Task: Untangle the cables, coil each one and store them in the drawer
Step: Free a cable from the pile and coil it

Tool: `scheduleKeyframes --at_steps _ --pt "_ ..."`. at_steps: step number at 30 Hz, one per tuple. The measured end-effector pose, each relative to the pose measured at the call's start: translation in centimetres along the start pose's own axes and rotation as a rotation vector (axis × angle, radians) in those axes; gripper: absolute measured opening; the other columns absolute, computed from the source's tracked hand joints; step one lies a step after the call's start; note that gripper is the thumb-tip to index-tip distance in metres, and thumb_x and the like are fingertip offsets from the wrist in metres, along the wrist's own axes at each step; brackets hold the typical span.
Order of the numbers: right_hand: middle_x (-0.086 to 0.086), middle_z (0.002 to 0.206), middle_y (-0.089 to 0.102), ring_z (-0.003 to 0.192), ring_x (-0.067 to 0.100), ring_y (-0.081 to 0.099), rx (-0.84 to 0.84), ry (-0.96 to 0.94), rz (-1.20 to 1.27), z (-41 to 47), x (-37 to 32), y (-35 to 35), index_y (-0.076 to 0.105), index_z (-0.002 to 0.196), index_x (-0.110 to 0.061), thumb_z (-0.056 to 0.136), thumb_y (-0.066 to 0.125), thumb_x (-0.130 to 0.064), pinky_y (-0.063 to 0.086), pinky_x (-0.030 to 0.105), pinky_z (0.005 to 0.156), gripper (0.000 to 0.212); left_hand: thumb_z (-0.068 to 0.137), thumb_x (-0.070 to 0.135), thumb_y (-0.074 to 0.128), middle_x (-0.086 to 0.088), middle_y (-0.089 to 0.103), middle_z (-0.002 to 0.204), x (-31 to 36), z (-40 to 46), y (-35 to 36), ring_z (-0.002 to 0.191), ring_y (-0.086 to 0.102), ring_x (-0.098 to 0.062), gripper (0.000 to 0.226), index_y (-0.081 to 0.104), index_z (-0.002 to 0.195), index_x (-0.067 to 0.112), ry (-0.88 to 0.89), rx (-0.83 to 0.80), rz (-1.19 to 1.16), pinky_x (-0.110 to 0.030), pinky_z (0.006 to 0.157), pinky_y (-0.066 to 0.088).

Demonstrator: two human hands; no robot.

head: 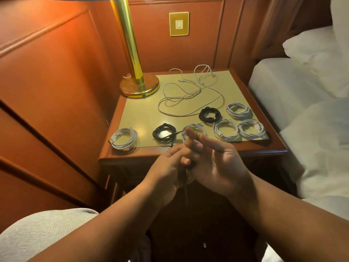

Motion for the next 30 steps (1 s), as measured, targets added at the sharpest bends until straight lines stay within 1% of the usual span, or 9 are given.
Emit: scheduleKeyframes --at_steps 4,8,11,13,16,18,21,26,30 --pt "-0.001 0.079 0.045 0.071 0.014 0.043 0.068 -0.143 -0.261 0.5 -1.7 -0.4 0.051 0.135 -0.011 0.098 0.042 -0.022 0.036 0.03 0.075 0.04 0.105 0.026 0.044 -0.002 0.049 0.069 -0.4 0.1 -0.1 0.058 0.044 -0.012 0.024 0.064 0.103 0.014 -0.059 0.002 0.067 -0.026 0.057 0.038" --pt "0.001 0.086 0.048 0.08 0.017 0.047 0.14 -0.182 -0.674 0.8 -2.7 -1.5 0.048 0.141 -0.025 0.097 0.049 -0.023 0.04 0.036 0.085 0.044 0.106 0.013 0.043 -0.005 0.056 0.071 -0.6 0.2 -0.2 0.057 0.047 -0.014 0.028 0.058 0.124 0.029 -0.078 -0.063 0.298 -0.025 0.053 0.039" --pt "0.004 0.101 0.058 0.094 0.016 0.056 0.152 -0.19 -1.536 0.6 -2.3 -1.4 0.04 0.145 -0.029 0.096 0.05 -0.035 0.047 0.033 0.092 0.05 0.103 0.015 0.051 -0.005 0.065 0.078 -0.8 0.2 -0.4 0.06 0.055 -0.015 0.022 0.059 0.118 0.028 -0.133 -0.13 0.541 -0.028 0.056 0.046" --pt "0.006 0.124 0.058 0.117 0.018 0.052 0.147 -0.059 -2.05 0.7 -1.6 -1.7 0.037 0.148 -0.021 0.102 0.04 -0.045 0.039 0.034 0.102 0.052 0.1 0.018 0.056 0.0 0.067 0.079 -0.5 0.2 -0.8 0.063 0.058 -0.012 0.011 0.063 0.107 0.024 -0.117 -0.107 0.746 -0.027 0.061 0.049" --pt "0.001 0.111 0.058 0.104 0.017 0.052 0.217 0.025 -2.231 0.5 -1.7 -2.1 0.053 0.125 -0.015 0.101 0.028 -0.056 0.041 0.032 0.09 0.054 0.097 0.017 0.06 0.008 0.069 0.075 0.7 0.2 -1.3 0.058 0.057 -0.001 0.017 0.068 0.095 0.032 -0.023 -0.052 0.904 -0.02 0.058 0.046" --pt "-0.005 0.089 0.055 0.083 0.013 0.052 0.219 0.011 -2.23 0.4 -1.6 -2.2 0.055 0.099 -0.019 0.101 0.027 -0.059 0.04 0.032 0.075 0.049 0.097 0.019 0.061 0.013 0.07 0.074 1.5 0.2 -1.7 0.058 0.059 0.005 0.021 0.069 0.089 0.036 0.06 -0.017 1.024 -0.015 0.058 0.042" --pt "-0.005 0.072 0.061 0.069 0.012 0.057 0.241 0.059 -1.952 0.6 -1.2 -2.5 0.062 0.079 -0.019 0.101 0.032 -0.059 0.045 0.037 0.066 0.054 0.097 0.02 0.062 0.014 0.071 0.078 2.4 0.0 -2.0 0.069 0.062 0.009 0.018 0.069 0.089 0.035 0.146 0.014 1.069 -0.011 0.061 0.042" --pt "-0.007 0.058 0.055 0.053 0.011 0.042 0.386 0.291 -1.238 0.7 -1.2 -2.9 0.069 0.085 -0.014 0.098 0.048 -0.054 0.032 0.029 0.053 0.047 0.089 0.023 0.074 0.007 0.075 0.091 2.2 0.3 -2.6 0.085 0.07 -0.007 0.009 0.071 0.097 0.025 0.17 0.103 0.729 -0.019 0.065 0.054" --pt "-0.003 0.053 0.03 0.046 0.012 0.022 0.242 0.388 -0.754 0.2 -0.8 -2.8 0.051 0.065 -0.018 0.102 0.042 -0.046 0.018 0.028 0.048 0.047 0.087 0.014 0.075 -0.004 0.074 0.089 1.4 0.7 -2.6 0.084 0.07 -0.012 0.013 0.07 0.097 0.007 0.149 0.061 0.372 -0.024 0.069 0.051"
Point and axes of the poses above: each hand's wrist, its own z-axis towards the middle knuckle, its own y-axis out of the palm, x = y × z, the point moved 4 cm from there along z, towards the middle knuckle
